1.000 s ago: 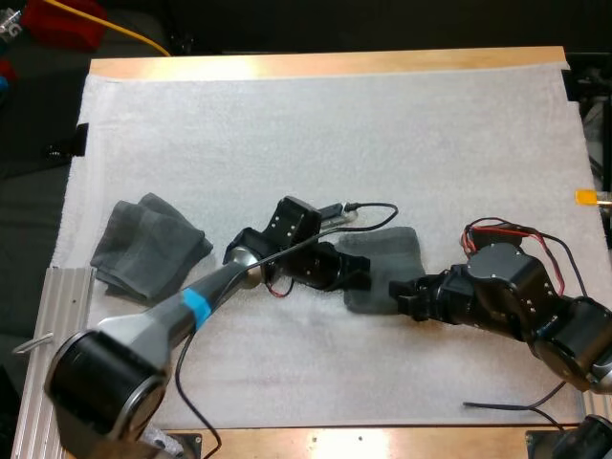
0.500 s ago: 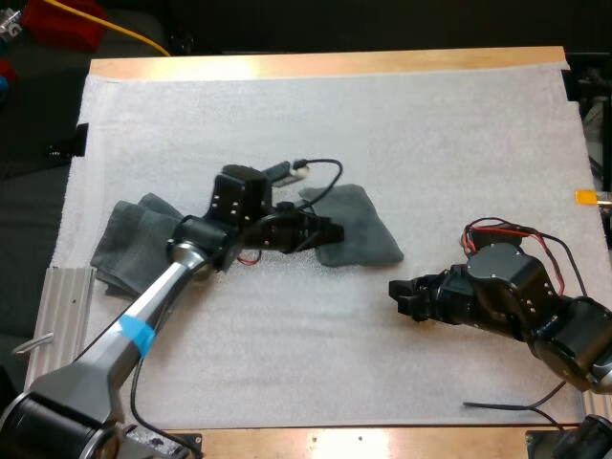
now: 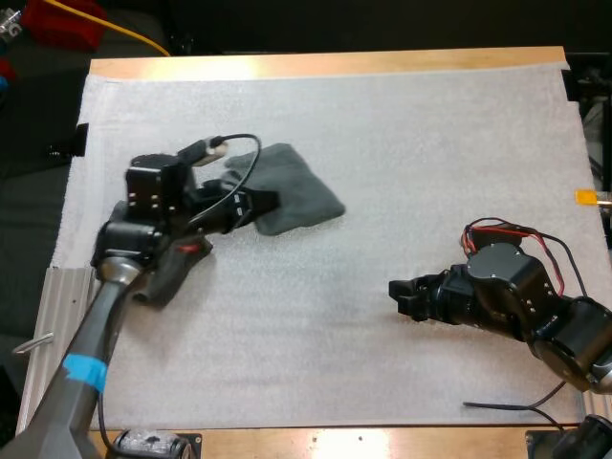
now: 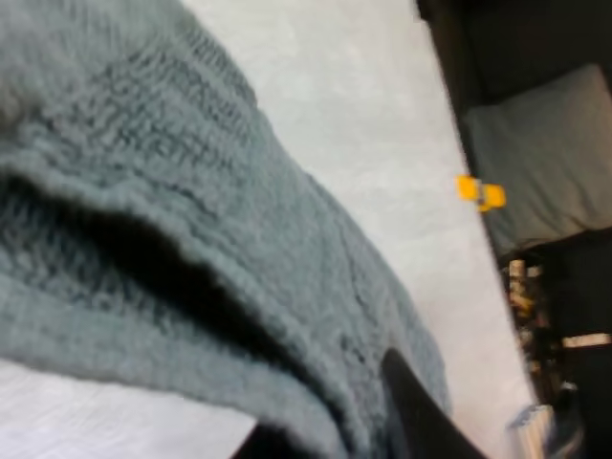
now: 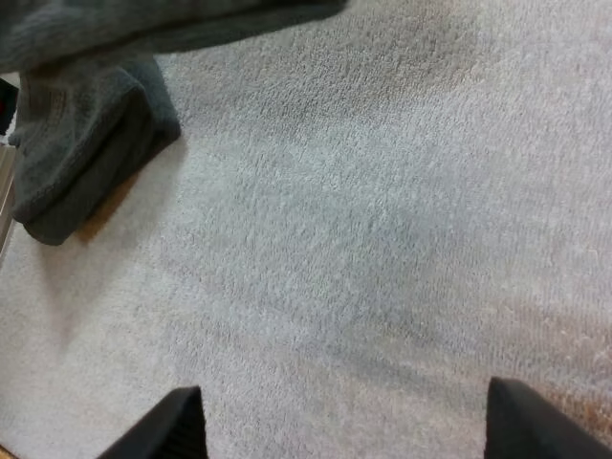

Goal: Pick towel from pile, fold and stack

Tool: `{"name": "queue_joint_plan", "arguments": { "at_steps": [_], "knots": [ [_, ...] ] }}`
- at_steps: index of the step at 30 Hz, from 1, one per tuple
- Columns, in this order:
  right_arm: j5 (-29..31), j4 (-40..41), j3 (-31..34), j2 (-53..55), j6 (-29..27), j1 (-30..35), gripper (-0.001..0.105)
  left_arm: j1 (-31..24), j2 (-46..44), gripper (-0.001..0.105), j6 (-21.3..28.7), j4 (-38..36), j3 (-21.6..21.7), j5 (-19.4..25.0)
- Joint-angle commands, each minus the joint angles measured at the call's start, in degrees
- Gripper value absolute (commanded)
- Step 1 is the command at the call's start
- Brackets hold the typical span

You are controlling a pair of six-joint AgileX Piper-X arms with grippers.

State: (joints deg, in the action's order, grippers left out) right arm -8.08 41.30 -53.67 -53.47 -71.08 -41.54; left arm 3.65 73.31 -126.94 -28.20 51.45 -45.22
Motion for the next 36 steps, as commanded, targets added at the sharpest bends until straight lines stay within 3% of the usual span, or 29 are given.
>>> {"name": "queue_joint_plan", "arguments": {
  "at_steps": [1,14,23,31,36],
  "knots": [
    [0.2,0.5,-0.2,0.4,-0.8,0.0,0.059,-1.5,-1.5,0.000,2.9,-2.6,0.4,0.8],
    [-2.6,-7.7,-0.2,0.4,1.7,0.0,0.059,-20.2,-7.3,0.000,16.3,-13.9,0.4,1.7],
    [-3.3,-7.7,-0.2,0.4,2.0,0.0,0.059,-30.2,-7.3,0.000,17.9,-15.2,0.3,1.7],
    [-4.9,-7.7,-0.2,0.4,2.0,0.0,0.059,-31.0,-7.3,0.000,19.3,-12.6,-2.1,8.3],
    [-5.0,-7.7,-0.2,0.4,2.0,0.0,0.059,-31.0,-7.0,0.000,19.3,-8.5,-4.1,8.7]
  ]
}}
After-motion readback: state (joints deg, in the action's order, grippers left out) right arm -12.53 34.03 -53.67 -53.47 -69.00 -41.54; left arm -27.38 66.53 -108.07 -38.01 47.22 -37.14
